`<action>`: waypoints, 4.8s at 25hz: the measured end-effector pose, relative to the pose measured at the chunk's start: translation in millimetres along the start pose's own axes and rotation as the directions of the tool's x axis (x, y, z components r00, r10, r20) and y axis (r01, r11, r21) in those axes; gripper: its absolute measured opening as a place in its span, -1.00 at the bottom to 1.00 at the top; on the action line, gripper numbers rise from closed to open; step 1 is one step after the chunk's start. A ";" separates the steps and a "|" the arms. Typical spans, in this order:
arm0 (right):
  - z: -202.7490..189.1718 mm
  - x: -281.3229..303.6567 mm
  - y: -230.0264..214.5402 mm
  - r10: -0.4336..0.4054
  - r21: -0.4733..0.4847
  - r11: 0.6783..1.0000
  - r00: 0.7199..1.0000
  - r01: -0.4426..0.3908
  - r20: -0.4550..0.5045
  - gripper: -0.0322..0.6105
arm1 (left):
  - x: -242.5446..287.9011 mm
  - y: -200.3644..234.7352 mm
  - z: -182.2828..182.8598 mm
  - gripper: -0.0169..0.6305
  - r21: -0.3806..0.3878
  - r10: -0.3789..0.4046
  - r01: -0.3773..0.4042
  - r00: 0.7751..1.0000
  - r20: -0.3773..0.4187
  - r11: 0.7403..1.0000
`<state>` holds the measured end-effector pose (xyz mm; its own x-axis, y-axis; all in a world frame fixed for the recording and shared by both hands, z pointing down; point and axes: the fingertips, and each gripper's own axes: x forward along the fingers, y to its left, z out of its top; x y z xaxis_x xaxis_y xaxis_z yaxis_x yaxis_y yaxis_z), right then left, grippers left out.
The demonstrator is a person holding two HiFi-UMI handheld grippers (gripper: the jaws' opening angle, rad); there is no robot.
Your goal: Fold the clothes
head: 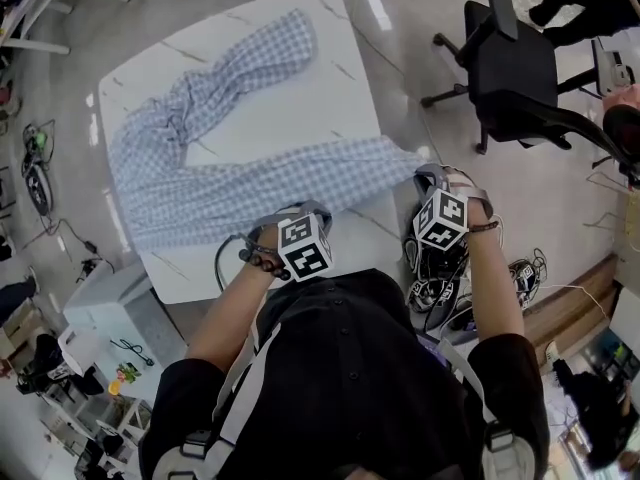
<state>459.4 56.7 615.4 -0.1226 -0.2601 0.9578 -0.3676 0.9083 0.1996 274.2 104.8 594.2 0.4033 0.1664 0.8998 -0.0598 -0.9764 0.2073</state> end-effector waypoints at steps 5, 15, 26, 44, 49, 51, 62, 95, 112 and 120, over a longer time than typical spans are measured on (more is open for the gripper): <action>1.5 -5.0 2.7 0.025 0.038 0.999 1.000 -0.025 0.009 -0.86 | -4.3 4.7 0.4 -0.86 0.003 -0.005 0.005 1.000 0.005 1.000; 21.2 -17.8 -21.2 0.094 0.085 0.991 0.993 -0.099 0.065 -0.58 | -37.6 39.6 15.3 -0.61 -0.082 0.042 -0.035 0.995 0.091 0.996; 72.7 18.6 -52.3 0.080 0.015 0.996 0.989 -0.083 0.127 -0.59 | -31.9 75.9 1.2 -0.62 -0.112 0.144 -0.141 0.989 0.025 0.984; 92.3 23.6 -45.0 0.309 0.002 0.950 0.941 -0.312 0.137 -0.86 | -4.7 67.1 -17.8 -0.68 -0.174 0.107 -0.109 0.994 -0.016 0.979; 95.7 23.3 -67.3 0.212 -0.001 0.977 0.963 -0.215 0.166 -0.86 | -4.0 68.6 -17.0 -0.70 -0.181 0.107 -0.109 0.994 -0.018 0.977; 96.0 22.3 -79.4 0.186 0.014 0.982 0.968 -0.191 0.166 -0.86 | -4.1 68.7 -16.9 -0.70 -0.182 0.109 -0.111 0.994 -0.019 0.977; 96.8 24.5 -96.2 0.106 0.041 0.992 0.976 -0.116 0.188 -0.60 | -4.1 69.4 -15.7 -0.69 -0.179 0.104 -0.107 0.994 -0.027 0.978; 51.1 0.9 11.1 0.244 0.329 0.899 0.955 -0.288 0.170 -0.83 | 1.7 38.3 -16.6 -0.64 -0.121 0.082 -0.084 0.996 -0.023 0.989; 143.3 -6.4 -71.0 0.165 0.066 0.979 0.942 -0.192 0.291 -0.48 | -57.7 86.1 -39.5 -0.64 -0.333 0.243 -0.225 0.970 0.014 0.916; 222.7 37.6 -143.4 -0.002 0.017 1.000 0.945 -0.004 0.328 -0.50 | -95.7 105.2 -112.4 -0.65 -0.481 0.340 -0.330 0.938 -0.071 0.812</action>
<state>302.2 -156.3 576.6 -0.4171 -0.3546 0.8368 -0.3826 0.9037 0.1922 126.7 1.6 573.0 0.2934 -0.1660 0.9415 -0.6208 -0.7820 0.0555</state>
